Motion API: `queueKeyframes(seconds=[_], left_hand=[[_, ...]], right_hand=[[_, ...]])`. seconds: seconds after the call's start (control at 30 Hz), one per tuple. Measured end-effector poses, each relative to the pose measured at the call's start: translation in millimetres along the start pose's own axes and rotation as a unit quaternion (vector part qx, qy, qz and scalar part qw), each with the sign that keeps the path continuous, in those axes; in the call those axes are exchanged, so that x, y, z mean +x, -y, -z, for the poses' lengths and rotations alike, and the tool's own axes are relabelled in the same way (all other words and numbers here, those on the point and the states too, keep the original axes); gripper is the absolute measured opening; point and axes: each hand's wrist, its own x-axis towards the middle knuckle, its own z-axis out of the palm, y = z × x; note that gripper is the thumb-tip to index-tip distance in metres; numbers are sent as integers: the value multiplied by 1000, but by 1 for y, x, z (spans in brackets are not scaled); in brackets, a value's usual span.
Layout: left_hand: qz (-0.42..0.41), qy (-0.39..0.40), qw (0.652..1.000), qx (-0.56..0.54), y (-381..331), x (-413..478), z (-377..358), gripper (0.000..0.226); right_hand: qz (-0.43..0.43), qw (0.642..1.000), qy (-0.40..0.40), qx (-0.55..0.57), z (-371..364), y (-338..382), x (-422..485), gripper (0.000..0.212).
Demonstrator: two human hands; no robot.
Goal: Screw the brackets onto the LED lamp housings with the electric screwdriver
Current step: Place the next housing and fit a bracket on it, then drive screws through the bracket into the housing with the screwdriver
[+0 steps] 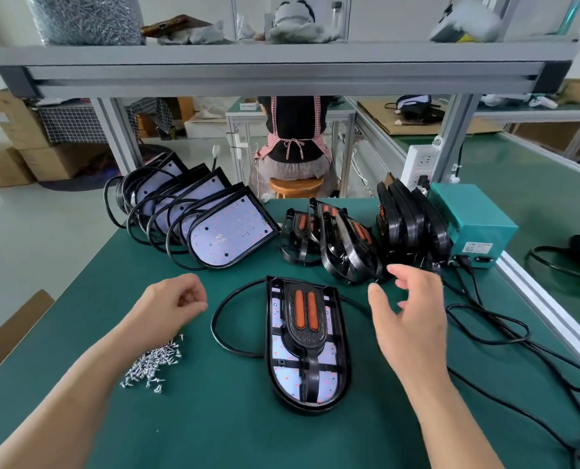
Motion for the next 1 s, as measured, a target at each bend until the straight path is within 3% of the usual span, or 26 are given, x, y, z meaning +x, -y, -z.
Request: queueKeyframes(seconds=[0.13,0.27,0.37,0.53,0.63,0.87,1.0], left_hand=[[7,-30,973,-229,-28,-7,-13,24],[-7,-24,949,-314,-59,-12,-32,28],[-25,-26,946,-322,-78,-14,-45,26],[-19,-44,941,-336,-93,-18,-57,25],[-13,-43,941,-337,-99,-21,-62,27],[-22,-52,943,-328,-109,-26,-65,27],[-34,-40,942,-332,-115,-29,-70,27]], right_hand=[[-79,984,-10,-161,41,-24,20,53],[-196,956,88,-199,48,-38,25,81],[-220,945,108,-217,42,-45,31,59],[-268,960,67,-51,47,-50,30,27],[-283,954,43,86,48,-50,24,32],[-281,902,-17,328,51,-41,23,32],[-226,907,-25,355,47,-33,21,41]])
